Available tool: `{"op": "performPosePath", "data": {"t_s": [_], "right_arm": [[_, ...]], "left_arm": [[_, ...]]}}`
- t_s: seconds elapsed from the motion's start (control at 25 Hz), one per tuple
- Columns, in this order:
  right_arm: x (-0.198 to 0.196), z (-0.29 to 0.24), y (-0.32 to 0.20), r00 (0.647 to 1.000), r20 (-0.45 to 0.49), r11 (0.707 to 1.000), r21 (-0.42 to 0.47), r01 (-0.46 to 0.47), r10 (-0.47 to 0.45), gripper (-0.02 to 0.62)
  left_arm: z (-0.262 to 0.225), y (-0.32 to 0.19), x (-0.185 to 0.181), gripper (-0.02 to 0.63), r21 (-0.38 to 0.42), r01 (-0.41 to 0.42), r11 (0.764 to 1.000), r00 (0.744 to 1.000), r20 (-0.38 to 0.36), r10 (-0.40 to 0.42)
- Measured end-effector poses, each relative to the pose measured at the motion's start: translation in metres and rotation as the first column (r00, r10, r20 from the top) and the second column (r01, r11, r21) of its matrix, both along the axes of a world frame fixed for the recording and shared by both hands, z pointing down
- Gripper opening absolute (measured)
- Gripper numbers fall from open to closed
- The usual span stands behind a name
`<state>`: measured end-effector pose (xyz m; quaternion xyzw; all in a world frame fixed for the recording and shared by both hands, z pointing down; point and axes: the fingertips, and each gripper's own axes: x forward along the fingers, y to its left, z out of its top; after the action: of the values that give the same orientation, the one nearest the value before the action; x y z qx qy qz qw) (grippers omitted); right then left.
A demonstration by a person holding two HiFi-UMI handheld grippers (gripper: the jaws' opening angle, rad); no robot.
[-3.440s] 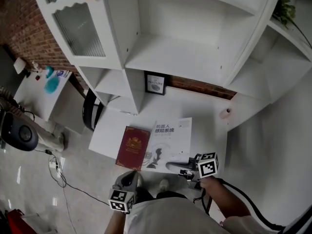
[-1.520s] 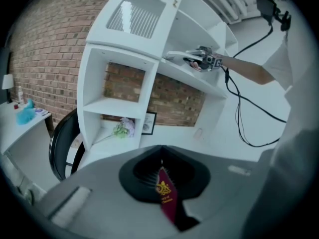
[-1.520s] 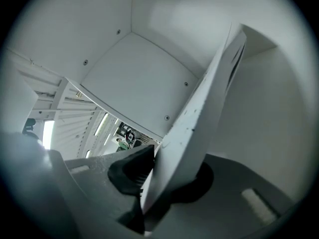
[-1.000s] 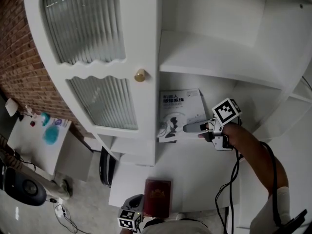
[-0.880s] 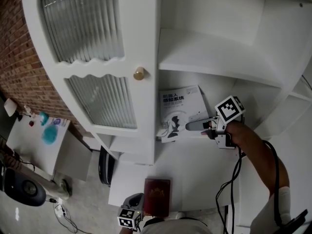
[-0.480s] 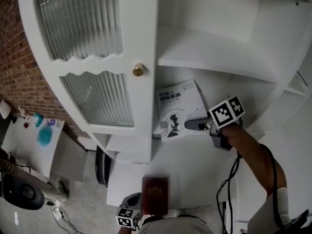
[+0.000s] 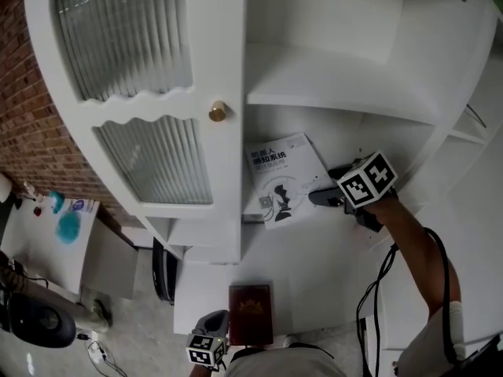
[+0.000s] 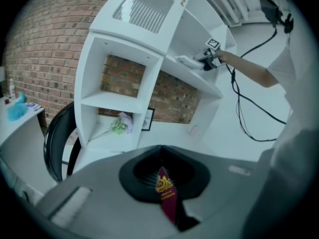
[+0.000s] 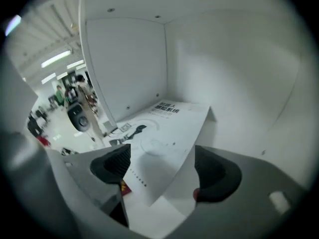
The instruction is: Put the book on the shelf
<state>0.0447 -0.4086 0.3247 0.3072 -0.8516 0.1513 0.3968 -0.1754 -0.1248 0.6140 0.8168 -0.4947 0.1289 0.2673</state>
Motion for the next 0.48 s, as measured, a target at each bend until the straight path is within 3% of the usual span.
{"op": "performPosePath", "data": {"t_s": [0.08,0.16,0.32,0.48], "right_arm": [[0.011,-0.009,-0.009,0.996,-0.087,0.994,0.105,0.008,0.001,0.416],[0.01,-0.012,-0.008,0.994,-0.106,0.99,0.135,0.047,-0.033,0.416],[0.0,0.015,0.017,0.982,-0.124,0.984,0.087,0.155,-0.144,0.458],[-0.001,0.035,0.024,0.988,-0.089,0.987,0.092,0.133,-0.125,0.468]], "left_arm": [[0.004,0.001,0.0,0.006,-0.005,-0.003,1.0,1.0,-0.003,0.003],[0.005,0.002,0.003,0.006,-0.007,-0.011,1.0,1.0,-0.004,0.011],[0.003,0.004,0.01,0.006,0.0,-0.034,0.999,0.999,-0.006,0.034],[0.004,0.007,0.006,0.006,-0.001,-0.033,0.999,0.999,0.002,0.033]]}}
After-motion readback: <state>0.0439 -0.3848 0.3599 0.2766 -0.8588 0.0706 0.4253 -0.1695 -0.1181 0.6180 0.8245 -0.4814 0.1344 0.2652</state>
